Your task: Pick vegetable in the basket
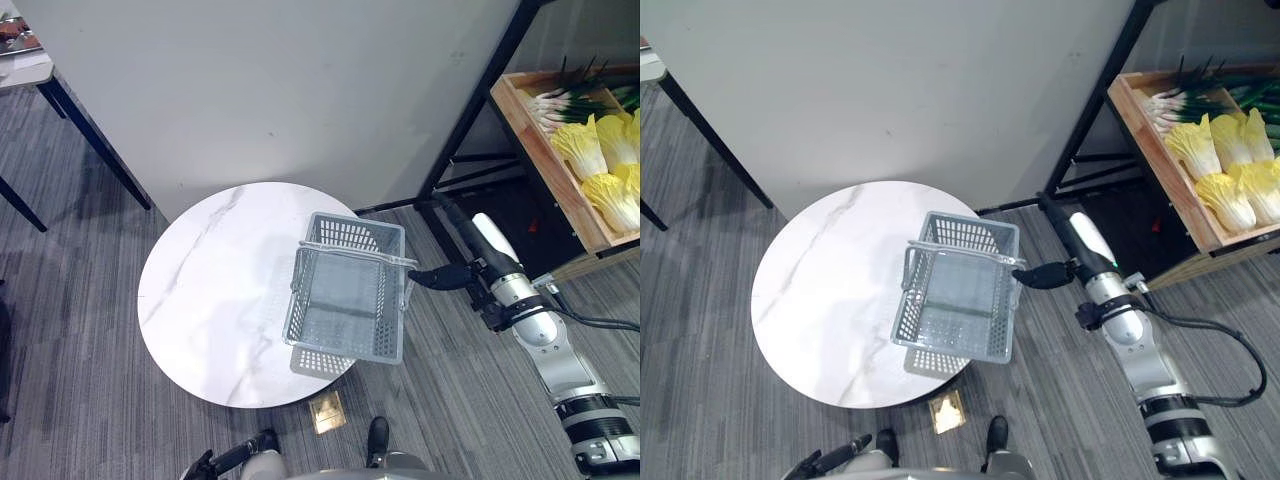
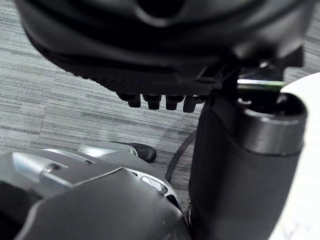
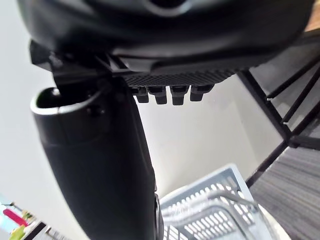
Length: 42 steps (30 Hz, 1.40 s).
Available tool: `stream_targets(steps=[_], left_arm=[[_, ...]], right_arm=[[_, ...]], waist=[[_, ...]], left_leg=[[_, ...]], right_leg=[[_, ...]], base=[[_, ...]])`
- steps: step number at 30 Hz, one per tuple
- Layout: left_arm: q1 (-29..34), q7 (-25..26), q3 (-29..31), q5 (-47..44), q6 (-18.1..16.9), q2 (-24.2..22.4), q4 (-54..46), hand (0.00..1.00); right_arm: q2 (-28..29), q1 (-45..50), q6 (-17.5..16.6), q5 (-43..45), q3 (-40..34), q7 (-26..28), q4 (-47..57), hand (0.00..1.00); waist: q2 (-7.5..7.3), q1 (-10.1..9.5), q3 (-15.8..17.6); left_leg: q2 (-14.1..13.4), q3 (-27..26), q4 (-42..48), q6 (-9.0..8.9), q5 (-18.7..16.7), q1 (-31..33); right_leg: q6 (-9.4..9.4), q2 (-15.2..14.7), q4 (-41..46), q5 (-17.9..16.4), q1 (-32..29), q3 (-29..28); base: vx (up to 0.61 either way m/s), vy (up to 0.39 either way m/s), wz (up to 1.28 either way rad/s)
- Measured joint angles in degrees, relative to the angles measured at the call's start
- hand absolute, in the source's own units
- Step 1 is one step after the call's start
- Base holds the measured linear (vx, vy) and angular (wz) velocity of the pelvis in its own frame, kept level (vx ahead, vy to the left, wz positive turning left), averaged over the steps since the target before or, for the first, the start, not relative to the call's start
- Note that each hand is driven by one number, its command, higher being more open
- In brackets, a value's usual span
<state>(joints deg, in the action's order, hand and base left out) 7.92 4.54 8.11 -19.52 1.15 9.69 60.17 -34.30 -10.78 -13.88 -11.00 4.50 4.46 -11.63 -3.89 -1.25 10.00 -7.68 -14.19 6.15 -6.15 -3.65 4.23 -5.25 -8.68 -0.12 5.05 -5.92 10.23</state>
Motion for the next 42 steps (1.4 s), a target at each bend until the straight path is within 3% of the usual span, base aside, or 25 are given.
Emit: stream_targets(steps=[7,28,42], left_arm=[[-0.4,-0.4,-1.2,-0.1,-0.1,0.0,-0.3,1.0],[-2.7,-2.6,-2.8,-0.7,-0.6,0.2,-1.5,1.0],[-3.5,-4.6,-2.8,-1.3,-0.7,0.4,-2.6,1.0]], right_arm=[[-1.8,-3.9,0.0,0.1,5.2,5.1,-2.2,1.0],[-1.0,-21.3,0.3,-0.3,13.0,1.5,-17.9,1.0],[-0.3,-31.3,1.3,-9.3,20.4,1.2,-29.2,1.0]], waist=[[0.7,-0.01,1.3],[1.62,-1.43,6.1],[1.58,-2.08,8.5]], left_leg=[[0.7,2.9,0.0,0.28,0.2,0.7],[2.0,6.0,-3.3,1.06,2.9,2.0],[2.4,7.9,-6.0,1.09,5.9,3.0]], right_leg=[[-0.14,0.1,-1.0,0.7,0.0,0.2],[0.29,-0.6,-1.5,1.4,-0.7,2.6],[0.43,-0.8,-1.5,2.2,-2.0,4.1]], base=[[-0.04,-0.009,0.02],[-0.01,0.005,0.07],[-0.03,0.006,0.06]])
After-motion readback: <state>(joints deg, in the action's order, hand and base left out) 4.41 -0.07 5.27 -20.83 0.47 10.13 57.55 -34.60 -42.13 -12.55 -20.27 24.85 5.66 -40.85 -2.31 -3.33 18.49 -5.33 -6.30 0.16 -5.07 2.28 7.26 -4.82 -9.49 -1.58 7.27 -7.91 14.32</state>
